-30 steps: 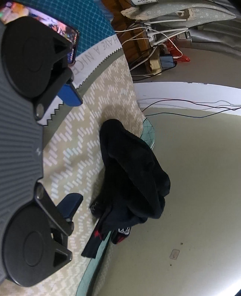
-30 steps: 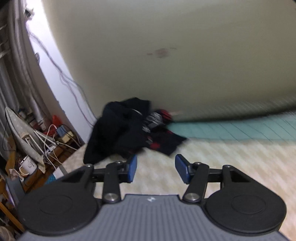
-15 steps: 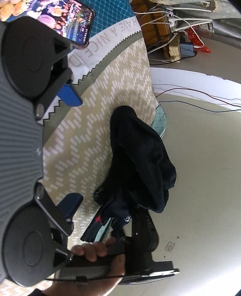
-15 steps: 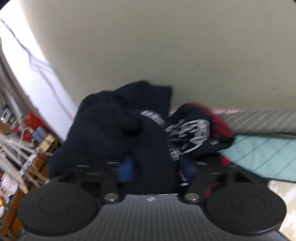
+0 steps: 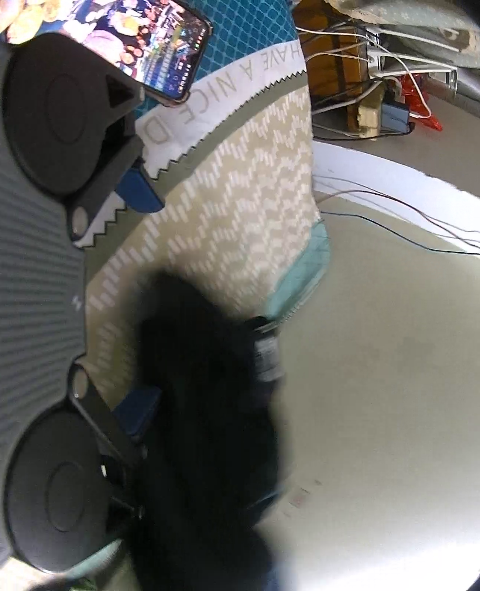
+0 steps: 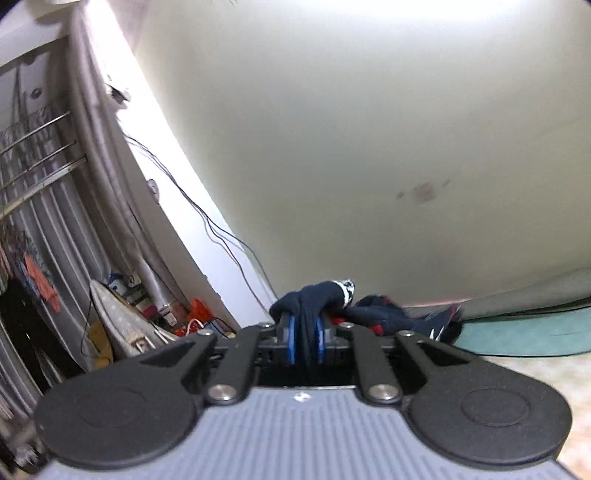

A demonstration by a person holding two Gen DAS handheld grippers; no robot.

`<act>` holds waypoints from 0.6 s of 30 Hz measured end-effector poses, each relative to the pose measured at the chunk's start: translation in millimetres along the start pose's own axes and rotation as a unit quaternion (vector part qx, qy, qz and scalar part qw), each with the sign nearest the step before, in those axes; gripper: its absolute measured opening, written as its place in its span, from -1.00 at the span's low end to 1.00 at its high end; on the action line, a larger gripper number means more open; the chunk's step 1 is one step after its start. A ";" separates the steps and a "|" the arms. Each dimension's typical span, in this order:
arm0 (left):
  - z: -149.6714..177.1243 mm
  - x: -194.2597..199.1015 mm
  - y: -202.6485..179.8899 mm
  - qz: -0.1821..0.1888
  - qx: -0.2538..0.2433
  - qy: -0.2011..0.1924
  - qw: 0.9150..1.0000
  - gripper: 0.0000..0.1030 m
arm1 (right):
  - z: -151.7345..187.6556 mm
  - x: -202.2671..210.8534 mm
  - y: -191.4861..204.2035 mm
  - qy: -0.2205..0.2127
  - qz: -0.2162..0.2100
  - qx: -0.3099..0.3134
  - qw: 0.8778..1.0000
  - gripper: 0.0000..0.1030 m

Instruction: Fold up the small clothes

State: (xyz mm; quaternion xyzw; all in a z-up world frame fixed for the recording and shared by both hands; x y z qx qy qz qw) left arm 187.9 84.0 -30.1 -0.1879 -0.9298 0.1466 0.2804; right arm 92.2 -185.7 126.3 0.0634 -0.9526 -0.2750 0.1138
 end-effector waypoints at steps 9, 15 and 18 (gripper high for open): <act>1.3 29.5 -36.4 0.062 -0.068 -0.043 0.995 1.00 | 48.7 195.5 -9.6 -0.022 0.019 0.075 0.997 -0.90; 15.3 14.0 -58.8 0.098 -0.079 0.032 0.992 1.00 | 78.1 246.3 -25.8 0.005 0.038 0.083 0.996 -0.29; 19.8 1.7 -72.9 0.107 -0.080 0.074 0.988 1.00 | 72.8 249.0 -46.3 -0.034 0.038 0.037 0.998 0.41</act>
Point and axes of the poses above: each gripper's, at about its wrist camera, not at the fingertips, and x roughly against the way its jaws point, y to its left, z to its underside, the point moved 7 cm from there along -x, roughly the way its jaws point, and after that the axes turned 2 degrees about -x, right-handed, at the moved point
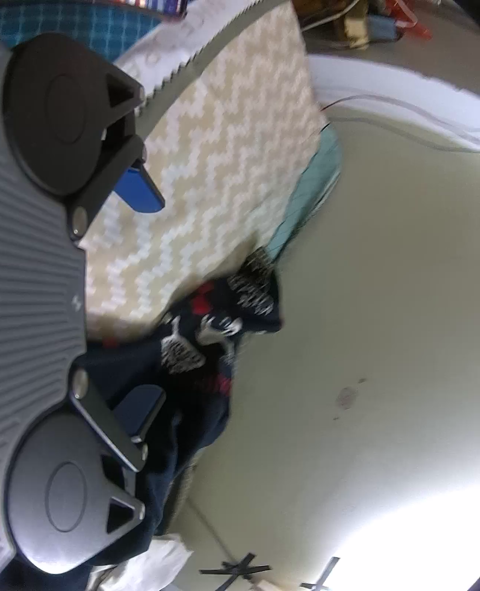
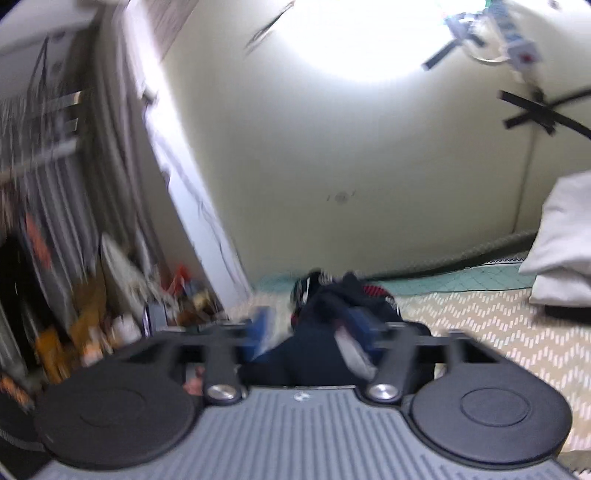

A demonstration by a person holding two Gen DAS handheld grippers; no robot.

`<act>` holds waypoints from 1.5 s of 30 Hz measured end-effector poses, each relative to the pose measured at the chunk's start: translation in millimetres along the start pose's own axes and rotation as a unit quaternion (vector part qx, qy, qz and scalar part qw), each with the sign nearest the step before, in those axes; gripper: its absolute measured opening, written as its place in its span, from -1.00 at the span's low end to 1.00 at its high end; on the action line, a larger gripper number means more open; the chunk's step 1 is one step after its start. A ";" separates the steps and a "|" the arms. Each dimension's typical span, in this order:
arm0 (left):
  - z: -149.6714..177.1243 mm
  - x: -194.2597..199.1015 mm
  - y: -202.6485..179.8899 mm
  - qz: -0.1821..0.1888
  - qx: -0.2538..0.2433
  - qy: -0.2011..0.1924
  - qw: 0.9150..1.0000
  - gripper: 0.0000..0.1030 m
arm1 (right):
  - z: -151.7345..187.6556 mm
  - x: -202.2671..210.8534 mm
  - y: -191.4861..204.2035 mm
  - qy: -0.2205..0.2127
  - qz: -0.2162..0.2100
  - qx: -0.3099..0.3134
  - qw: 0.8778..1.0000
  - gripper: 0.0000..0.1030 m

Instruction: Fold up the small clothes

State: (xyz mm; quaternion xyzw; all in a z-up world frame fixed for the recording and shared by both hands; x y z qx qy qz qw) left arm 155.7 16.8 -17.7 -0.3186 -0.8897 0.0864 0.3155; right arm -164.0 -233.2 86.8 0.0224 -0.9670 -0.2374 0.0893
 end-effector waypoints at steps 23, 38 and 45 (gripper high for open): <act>31.6 125.4 0.3 0.129 -0.093 0.075 0.984 -0.77 | 101.6 -106.8 3.9 0.242 -0.152 0.001 0.958 -0.16; -53.8 17.3 37.5 0.034 -0.071 0.056 0.995 0.52 | 40.8 -68.8 -123.9 0.076 0.074 -0.115 0.988 0.76; -69.4 -133.6 -19.7 -0.029 -0.166 0.144 0.975 0.76 | 58.3 -84.7 -127.9 0.113 0.104 -0.068 0.986 0.76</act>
Point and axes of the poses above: each gripper's, at about its wrist camera, not at the fingertips, and x roughly against the way its jaws point, y to its left, z to its underside, the point moved 7 cm from there along -x, roughly the way its jaws point, and after that the axes turned 2 degrees about -x, right-handed, at the moved point
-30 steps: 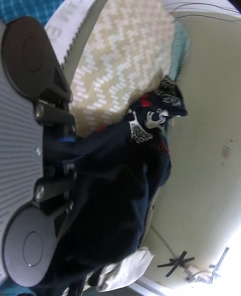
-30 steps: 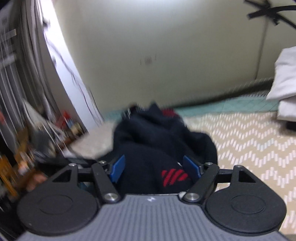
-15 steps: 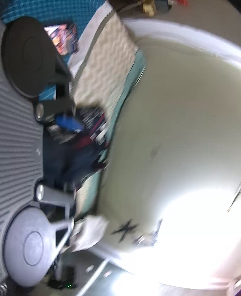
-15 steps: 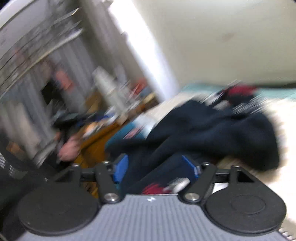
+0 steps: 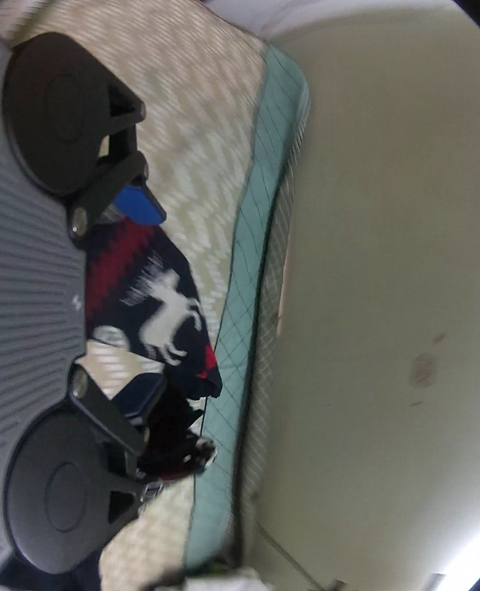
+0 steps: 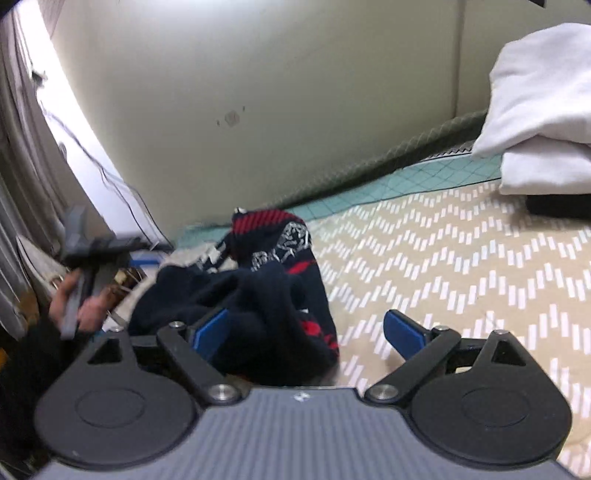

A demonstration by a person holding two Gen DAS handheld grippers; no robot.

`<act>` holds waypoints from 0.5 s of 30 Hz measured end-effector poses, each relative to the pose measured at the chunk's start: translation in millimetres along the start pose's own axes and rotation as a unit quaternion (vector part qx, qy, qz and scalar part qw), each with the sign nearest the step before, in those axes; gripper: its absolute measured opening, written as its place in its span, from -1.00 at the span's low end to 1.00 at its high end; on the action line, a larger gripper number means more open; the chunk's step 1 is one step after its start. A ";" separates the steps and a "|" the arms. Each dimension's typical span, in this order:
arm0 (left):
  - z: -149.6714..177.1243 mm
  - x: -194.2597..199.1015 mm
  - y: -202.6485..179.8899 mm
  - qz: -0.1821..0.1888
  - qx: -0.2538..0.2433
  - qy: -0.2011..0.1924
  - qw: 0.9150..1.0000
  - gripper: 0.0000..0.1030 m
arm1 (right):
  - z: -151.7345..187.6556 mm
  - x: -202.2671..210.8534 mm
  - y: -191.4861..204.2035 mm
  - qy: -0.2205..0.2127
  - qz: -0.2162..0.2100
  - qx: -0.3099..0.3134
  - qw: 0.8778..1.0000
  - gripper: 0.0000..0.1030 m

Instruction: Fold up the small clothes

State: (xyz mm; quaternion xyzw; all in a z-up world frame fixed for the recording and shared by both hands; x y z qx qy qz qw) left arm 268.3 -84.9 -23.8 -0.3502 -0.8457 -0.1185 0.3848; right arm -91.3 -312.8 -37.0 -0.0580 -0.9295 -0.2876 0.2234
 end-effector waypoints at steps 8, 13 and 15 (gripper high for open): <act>-9.0 -75.8 -84.5 -0.047 -0.188 0.038 0.980 0.76 | 5.5 -21.9 -1.3 0.014 -0.014 0.006 1.000 0.76; -16.9 -82.5 -98.5 -0.062 -0.196 0.029 0.978 -0.91 | 2.9 -22.2 -5.9 0.013 -0.033 -0.023 0.999 0.55; -24.1 -83.9 -83.6 -0.092 -0.166 0.018 0.982 -0.91 | 5.9 -27.4 -1.0 0.033 -0.046 -0.017 0.998 -0.32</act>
Point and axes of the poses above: each gripper's, at about its wrist camera, not at the fingertips, and x roughly against the way its jaws point, y to its left, z to its underside, the point moved 7 cm from there along -x, roughly the way its jaws point, and after that the axes turned 2 degrees about -x, right-handed, at the moved point
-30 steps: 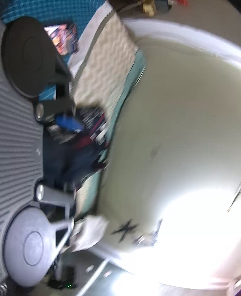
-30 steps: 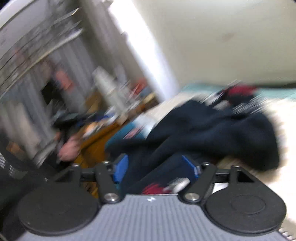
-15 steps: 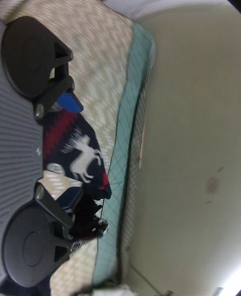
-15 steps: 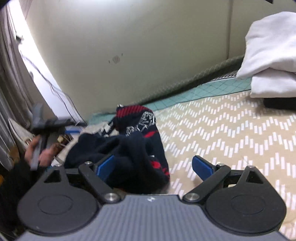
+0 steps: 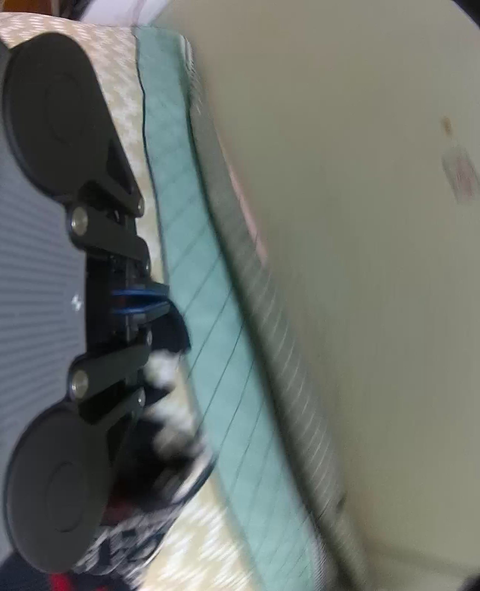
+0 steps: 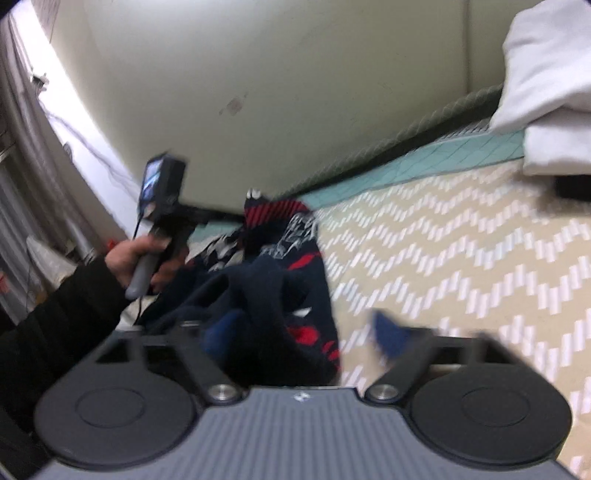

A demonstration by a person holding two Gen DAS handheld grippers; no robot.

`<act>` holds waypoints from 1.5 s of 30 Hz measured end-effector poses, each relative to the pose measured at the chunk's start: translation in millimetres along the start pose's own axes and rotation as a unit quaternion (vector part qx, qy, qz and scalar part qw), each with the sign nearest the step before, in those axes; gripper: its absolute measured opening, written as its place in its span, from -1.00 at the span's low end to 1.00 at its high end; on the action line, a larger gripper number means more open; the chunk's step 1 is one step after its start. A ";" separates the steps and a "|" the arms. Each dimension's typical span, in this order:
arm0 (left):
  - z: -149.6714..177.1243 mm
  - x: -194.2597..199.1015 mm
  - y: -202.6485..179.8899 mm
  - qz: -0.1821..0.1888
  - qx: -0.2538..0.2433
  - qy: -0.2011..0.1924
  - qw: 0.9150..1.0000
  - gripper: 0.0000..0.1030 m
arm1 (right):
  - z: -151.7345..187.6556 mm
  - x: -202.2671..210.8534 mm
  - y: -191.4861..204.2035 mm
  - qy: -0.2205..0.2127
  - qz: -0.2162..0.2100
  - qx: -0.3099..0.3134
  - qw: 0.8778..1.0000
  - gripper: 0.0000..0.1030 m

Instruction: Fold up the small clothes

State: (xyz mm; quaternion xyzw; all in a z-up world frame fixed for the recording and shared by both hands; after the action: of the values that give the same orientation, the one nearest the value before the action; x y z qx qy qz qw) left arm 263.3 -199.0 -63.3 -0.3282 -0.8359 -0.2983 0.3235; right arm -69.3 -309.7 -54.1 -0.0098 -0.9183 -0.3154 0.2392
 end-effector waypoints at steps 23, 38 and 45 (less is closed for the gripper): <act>72.4 31.9 34.3 -0.059 -0.061 0.022 0.996 -0.77 | -51.5 -119.9 34.9 0.065 0.111 0.163 0.978 -0.22; 55.3 109.1 147.7 -0.052 0.122 -0.057 0.990 0.25 | -116.1 134.1 17.3 -0.285 0.249 0.038 0.925 -0.98; 48.7 121.9 21.3 0.110 -0.028 -0.078 0.990 0.81 | -69.0 177.1 12.8 -0.280 0.292 0.037 0.914 0.25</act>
State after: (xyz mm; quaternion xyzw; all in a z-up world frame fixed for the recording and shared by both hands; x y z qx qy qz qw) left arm 192.2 -108.1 2.8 -0.4492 -0.8087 -0.2579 0.2788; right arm -194.0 -363.3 79.5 -0.3567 -0.9148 -0.1815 0.0544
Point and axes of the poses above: each gripper's, at about its wrist camera, not at the fingertips, and x roughly against the way its jaws point, y to its left, z to its underside, the point moved 7 cm from there along -x, roughly the way its jaws point, and after that the axes turned 2 degrees about -x, right-handed, at the moved point
